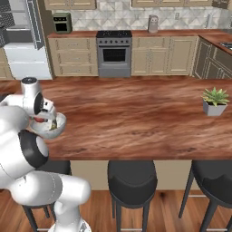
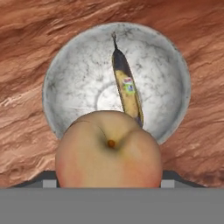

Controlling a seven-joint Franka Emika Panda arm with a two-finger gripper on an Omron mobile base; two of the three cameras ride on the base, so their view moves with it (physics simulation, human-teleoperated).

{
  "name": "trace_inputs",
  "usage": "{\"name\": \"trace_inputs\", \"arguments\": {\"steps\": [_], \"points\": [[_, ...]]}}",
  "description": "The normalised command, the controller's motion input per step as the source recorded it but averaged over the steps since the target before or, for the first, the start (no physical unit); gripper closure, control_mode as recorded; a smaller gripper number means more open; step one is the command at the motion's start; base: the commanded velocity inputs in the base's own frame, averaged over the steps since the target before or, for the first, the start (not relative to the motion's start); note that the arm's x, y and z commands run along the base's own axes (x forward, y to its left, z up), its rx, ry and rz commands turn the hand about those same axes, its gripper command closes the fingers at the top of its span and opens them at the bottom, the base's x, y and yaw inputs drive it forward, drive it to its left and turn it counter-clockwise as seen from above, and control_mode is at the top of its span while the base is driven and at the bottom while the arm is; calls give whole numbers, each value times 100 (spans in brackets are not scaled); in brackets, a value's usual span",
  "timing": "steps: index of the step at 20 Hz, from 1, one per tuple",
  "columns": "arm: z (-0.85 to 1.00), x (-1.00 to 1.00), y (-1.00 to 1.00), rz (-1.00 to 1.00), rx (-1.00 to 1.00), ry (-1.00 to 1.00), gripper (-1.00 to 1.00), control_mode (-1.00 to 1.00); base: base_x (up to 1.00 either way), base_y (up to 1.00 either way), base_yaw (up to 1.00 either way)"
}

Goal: Retrieve the banana and peach from the fridge and place them into the bowl on the dining table.

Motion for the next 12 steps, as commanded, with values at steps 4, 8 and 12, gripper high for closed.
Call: {"name": "trace_inputs", "arguments": {"steps": [4,8,12], "points": [[-8,19,8,-4,-1,0,100,-100,0,0,0],[0,51,12,-5,0,0,100,-100,0,0,0],[-6,38,13,-5,0,0,100,-100,0,0,0]]}}
